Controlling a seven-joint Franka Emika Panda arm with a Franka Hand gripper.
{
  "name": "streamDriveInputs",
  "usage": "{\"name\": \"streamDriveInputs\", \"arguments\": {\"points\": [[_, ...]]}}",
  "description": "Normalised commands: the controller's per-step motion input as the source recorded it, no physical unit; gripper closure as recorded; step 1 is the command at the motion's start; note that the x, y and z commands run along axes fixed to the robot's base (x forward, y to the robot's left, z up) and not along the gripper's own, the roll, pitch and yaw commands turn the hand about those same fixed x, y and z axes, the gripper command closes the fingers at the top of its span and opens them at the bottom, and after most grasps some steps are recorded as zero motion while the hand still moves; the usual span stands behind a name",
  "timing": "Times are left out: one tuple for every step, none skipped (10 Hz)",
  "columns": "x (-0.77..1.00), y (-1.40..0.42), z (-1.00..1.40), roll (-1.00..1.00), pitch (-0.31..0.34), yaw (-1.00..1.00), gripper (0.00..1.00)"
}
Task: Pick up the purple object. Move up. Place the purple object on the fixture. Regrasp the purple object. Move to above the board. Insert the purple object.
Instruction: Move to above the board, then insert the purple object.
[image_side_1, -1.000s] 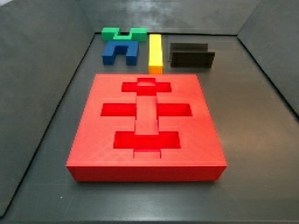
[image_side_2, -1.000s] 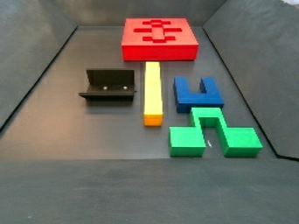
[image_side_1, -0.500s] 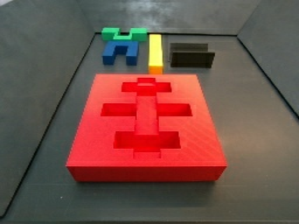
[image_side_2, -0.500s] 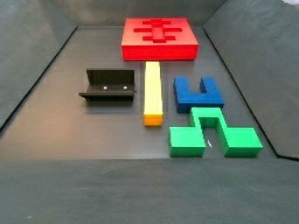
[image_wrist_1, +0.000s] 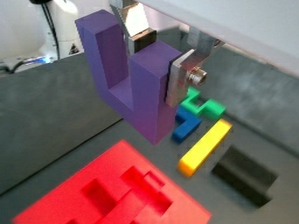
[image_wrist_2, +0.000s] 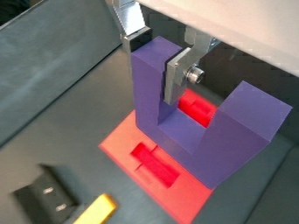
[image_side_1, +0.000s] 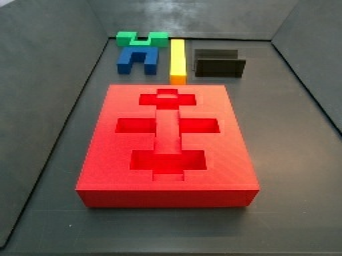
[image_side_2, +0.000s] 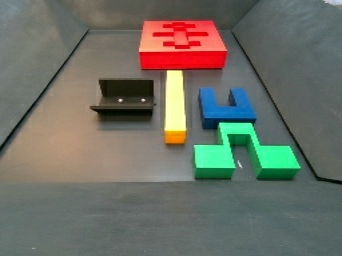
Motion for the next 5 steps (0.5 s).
{"name": "streamDriveInputs", "arguments": {"points": [[-0.06, 0.01, 0.01, -0.59, 0.016, -0.01, 1.0], [-0.04, 0.0, -0.01, -0.34, 0.002, 0.0, 1.0], [-0.02, 0.0, 0.0, -0.22, 0.0, 0.0, 1.0], [0.0, 0.0, 0.0, -0.01, 0.0, 0.0, 1.0], [0.12, 0.0, -0.01, 0.0, 0.011, -0.01, 1.0]]}}
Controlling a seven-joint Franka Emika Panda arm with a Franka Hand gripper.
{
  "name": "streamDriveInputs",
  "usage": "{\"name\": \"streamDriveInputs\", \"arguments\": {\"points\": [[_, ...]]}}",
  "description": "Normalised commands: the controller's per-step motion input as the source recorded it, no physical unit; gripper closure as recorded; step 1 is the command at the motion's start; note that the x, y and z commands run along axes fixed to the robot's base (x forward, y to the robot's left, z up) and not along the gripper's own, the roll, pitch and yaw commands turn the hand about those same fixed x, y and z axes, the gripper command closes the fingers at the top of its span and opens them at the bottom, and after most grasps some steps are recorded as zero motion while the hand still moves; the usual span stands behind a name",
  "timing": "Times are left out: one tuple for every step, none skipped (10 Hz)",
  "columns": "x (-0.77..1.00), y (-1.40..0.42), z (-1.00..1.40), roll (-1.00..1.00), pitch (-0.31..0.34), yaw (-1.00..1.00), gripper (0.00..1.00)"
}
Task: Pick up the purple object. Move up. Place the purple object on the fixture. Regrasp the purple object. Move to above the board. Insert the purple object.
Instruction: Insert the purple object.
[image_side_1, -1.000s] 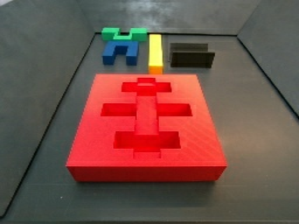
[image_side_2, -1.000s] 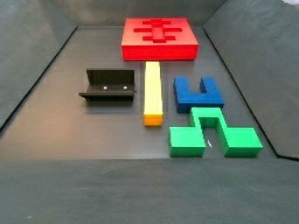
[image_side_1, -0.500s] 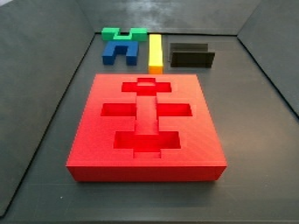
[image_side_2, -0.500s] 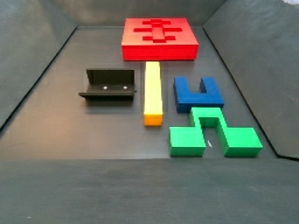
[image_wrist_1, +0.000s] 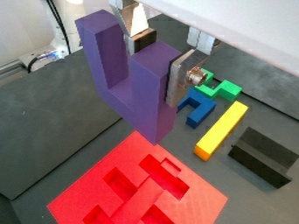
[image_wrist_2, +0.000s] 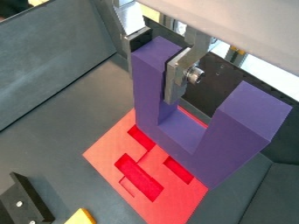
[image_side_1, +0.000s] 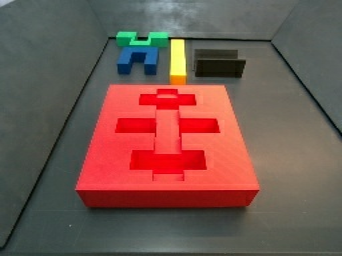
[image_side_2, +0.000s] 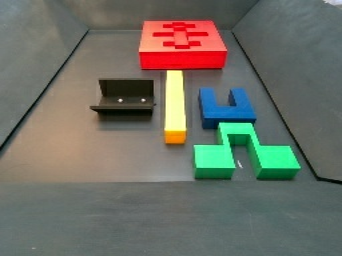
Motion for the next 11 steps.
{"name": "streamDriveInputs", "arguments": {"points": [[0.01, -0.07, -0.11, 0.0, -0.03, 0.0, 1.0], [0.22, -0.36, -0.31, 0.0, -0.113, 0.05, 1.0], [0.4, -0.62, -0.38, 0.0, -0.143, 0.17, 1.0], [0.45, -0.64, -0.42, -0.01, -0.159, 0.22, 1.0], [0.49, -0.59, -0.45, -0.04, -0.154, 0.23, 1.0], [0.51, -0.65, -0.52, 0.0, -0.133, 0.2, 1.0], [0.4, -0.7, -0.61, 0.0, -0.14, 0.13, 1.0], [0.29, -0.7, -0.65, 0.0, -0.163, 0.09, 1.0], [0.23, -0.56, -0.62, 0.0, -0.166, 0.08, 1.0], [0.13, -0.43, -0.61, 0.0, -0.154, 0.05, 1.0], [0.06, -0.27, -0.6, 0.07, -0.094, 0.03, 1.0]]}}
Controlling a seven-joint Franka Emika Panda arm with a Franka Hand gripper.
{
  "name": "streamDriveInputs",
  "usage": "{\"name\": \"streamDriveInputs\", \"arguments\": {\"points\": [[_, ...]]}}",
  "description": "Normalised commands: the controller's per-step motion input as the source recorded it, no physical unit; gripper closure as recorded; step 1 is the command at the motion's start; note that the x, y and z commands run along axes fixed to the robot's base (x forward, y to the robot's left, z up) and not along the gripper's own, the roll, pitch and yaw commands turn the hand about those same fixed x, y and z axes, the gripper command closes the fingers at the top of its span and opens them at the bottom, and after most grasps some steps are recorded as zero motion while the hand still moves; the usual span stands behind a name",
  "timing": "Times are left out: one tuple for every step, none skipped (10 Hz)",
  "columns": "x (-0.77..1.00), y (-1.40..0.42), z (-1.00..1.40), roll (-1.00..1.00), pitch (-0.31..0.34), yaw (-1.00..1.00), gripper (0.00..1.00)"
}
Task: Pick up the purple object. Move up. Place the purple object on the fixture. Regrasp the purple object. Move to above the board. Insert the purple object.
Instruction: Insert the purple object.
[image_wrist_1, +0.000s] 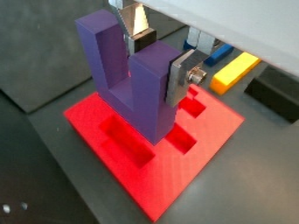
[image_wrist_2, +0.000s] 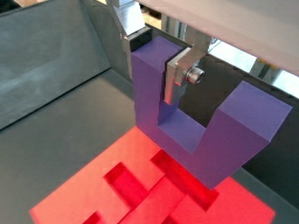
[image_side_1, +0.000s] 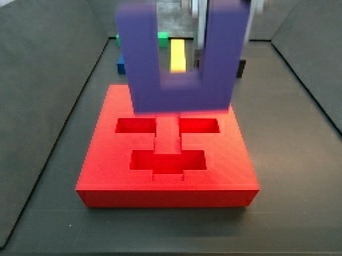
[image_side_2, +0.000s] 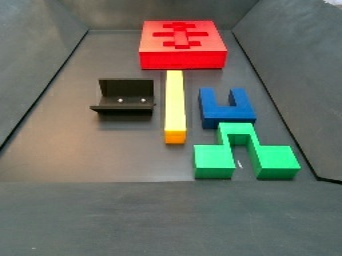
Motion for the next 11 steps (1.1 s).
{"name": "streamDriveInputs", "arguments": {"points": [[0.03, -0.18, -0.59, 0.21, -0.007, 0.05, 1.0], [0.0, -0.15, -0.57, 0.21, -0.009, 0.05, 1.0], [-0.04, -0.1, -0.64, 0.16, -0.084, 0.04, 1.0], [-0.11, -0.06, -0.65, 0.12, -0.111, 0.06, 1.0], [-0.09, -0.02, -0.51, 0.08, -0.091, 0.0, 1.0], [-0.03, 0.0, -0.35, 0.04, -0.056, 0.0, 1.0], [-0.01, 0.0, -0.2, 0.0, -0.08, 0.0, 1.0], [0.0, 0.0, -0.15, -0.1, -0.139, 0.0, 1.0], [0.0, 0.0, -0.24, -0.11, -0.184, 0.0, 1.0], [-0.04, 0.0, -0.27, -0.04, -0.14, 0.0, 1.0], [-0.05, 0.0, -0.25, 0.0, -0.119, 0.0, 1.0]]}}
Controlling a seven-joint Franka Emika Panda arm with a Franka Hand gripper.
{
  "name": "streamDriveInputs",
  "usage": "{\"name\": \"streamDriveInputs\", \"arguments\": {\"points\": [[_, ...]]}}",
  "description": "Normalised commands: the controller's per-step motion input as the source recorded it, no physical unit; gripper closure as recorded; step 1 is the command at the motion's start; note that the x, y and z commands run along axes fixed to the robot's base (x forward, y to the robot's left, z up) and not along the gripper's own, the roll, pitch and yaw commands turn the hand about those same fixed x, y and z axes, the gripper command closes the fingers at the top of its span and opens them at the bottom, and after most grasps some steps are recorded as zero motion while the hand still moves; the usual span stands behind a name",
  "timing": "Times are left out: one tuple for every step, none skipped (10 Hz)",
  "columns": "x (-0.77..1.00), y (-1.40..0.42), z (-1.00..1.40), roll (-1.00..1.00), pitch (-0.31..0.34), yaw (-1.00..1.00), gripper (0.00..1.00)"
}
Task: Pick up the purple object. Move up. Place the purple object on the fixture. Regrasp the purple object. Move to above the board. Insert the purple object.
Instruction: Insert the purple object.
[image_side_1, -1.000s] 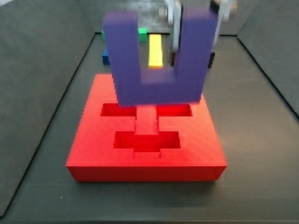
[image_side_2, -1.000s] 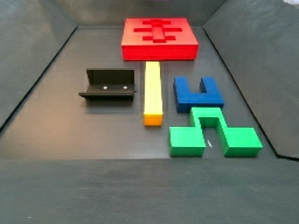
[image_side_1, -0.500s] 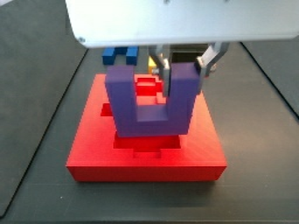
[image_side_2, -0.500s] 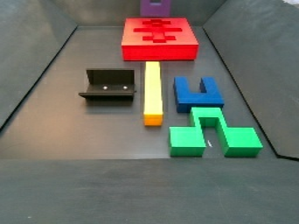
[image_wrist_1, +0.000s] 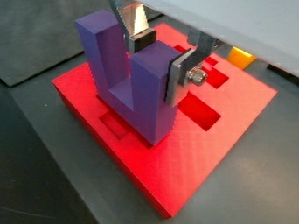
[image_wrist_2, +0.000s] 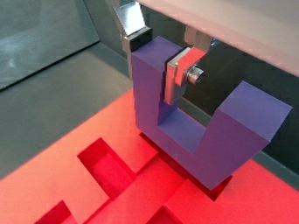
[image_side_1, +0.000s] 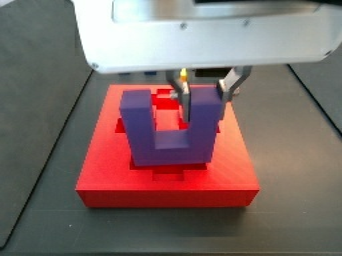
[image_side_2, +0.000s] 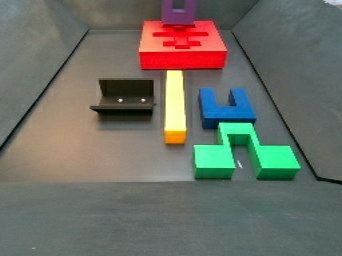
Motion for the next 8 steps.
{"name": "streamDriveInputs", "arguments": {"points": [[-0.03, 0.0, -0.21, 0.0, -0.084, 0.0, 1.0], [-0.07, 0.0, -0.16, 0.0, -0.054, 0.0, 1.0], [-0.07, 0.0, -0.13, 0.0, -0.039, 0.0, 1.0], [-0.06, 0.0, -0.14, 0.02, -0.029, 0.0, 1.0], [-0.02, 0.0, -0.17, 0.06, -0.009, 0.0, 1.0], [-0.02, 0.0, -0.19, 0.04, -0.034, 0.0, 1.0], [-0.01, -0.03, -0.18, 0.0, -0.063, 0.0, 1.0], [-0.01, -0.03, -0.2, 0.0, -0.091, 0.0, 1.0]]}}
